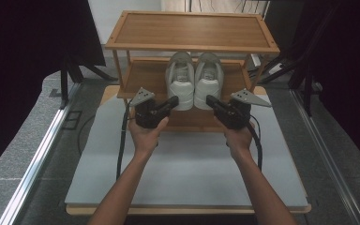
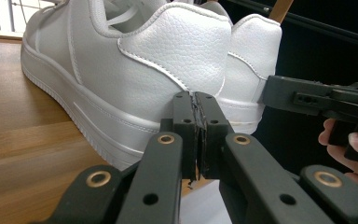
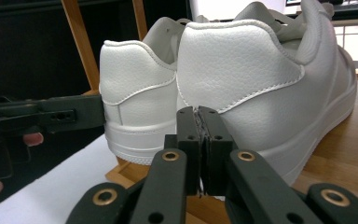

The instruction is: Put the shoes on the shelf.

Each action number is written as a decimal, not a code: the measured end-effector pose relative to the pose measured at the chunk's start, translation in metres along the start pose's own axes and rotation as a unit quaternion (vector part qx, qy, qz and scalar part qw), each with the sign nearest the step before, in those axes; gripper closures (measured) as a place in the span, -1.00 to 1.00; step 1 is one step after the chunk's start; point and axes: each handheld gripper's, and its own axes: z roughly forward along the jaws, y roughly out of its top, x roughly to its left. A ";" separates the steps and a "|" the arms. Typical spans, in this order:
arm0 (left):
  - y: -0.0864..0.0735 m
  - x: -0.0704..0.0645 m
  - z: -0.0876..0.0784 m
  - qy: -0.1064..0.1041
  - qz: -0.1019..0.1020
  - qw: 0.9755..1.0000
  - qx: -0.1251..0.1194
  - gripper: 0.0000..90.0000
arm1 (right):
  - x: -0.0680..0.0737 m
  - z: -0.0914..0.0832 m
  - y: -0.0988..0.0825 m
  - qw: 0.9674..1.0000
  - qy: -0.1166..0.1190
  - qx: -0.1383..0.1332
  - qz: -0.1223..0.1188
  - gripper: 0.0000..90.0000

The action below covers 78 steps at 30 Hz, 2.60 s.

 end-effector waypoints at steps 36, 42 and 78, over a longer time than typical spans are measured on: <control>-0.006 0.007 -0.024 -0.011 -0.010 1.000 -0.025 0.31 | -0.009 -0.031 -0.009 0.999 0.004 -0.038 0.000 0.35; -0.019 0.008 -0.044 -0.019 -0.003 1.000 -0.019 0.17 | -0.009 -0.047 -0.023 0.999 0.000 -0.045 -0.012 0.28; -0.137 0.030 -0.110 0.012 -0.007 0.996 0.092 -0.06 | -0.035 -0.121 -0.161 0.999 -0.010 0.037 0.017 0.13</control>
